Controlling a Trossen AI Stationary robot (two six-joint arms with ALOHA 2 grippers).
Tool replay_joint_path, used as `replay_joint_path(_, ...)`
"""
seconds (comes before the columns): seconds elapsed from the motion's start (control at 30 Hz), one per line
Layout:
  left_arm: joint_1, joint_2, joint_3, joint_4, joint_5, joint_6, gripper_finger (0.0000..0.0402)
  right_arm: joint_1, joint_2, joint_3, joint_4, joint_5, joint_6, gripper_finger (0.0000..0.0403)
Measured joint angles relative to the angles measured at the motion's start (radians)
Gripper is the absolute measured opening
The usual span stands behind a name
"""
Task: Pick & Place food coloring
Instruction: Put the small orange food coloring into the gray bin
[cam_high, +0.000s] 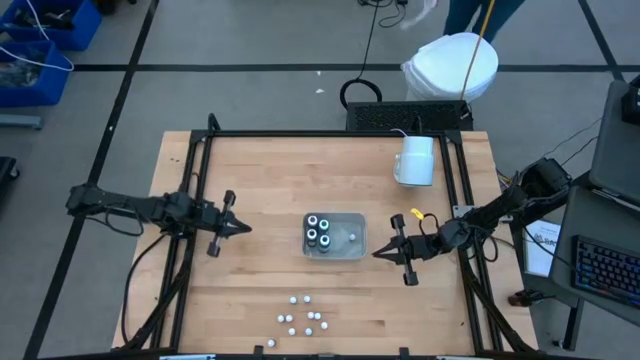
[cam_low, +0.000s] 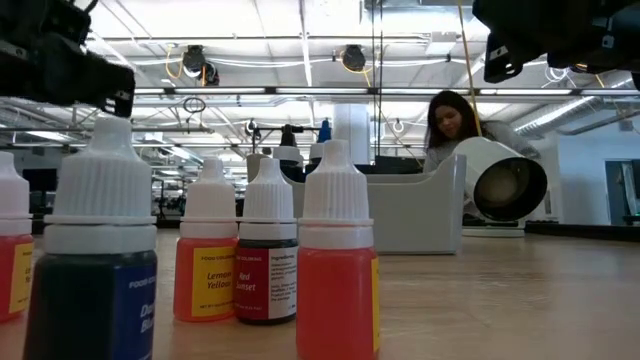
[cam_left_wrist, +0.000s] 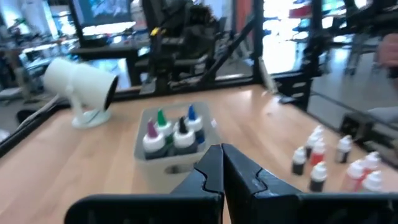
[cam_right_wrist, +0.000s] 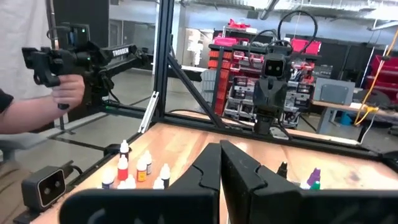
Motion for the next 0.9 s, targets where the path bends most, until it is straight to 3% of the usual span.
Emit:
replay_joint_path(0.13,0.000,0.001,-0.029,-0.017,-0.081,-0.023,0.0005,0.000,0.000,0.020,-0.010,0.001,0.001,0.0000)
replay_joint_path(0.2,0.000,0.001,-0.029,-0.024,-0.099,-0.026,0.0005,0.000,-0.005,0.078,-0.095,0.000,0.013,0.0000)
replay_joint_path(0.4,0.000,0.001,-0.029,-0.011,-0.130,-0.008,0.0005,-0.017,0.005,0.521,-0.906,0.006,0.105,0.0000)
replay_joint_path(0.63,0.000,0.001,-0.029,0.044,-0.256,0.031,0.0005,-0.016,0.251,1.038,-1.298,0.003,0.161,0.0000)
replay_joint_path(0.9,0.000,0.001,-0.028,0.075,-0.281,0.032,0.0006,0.043,0.607,1.523,-1.626,0.006,0.237,0.0000)
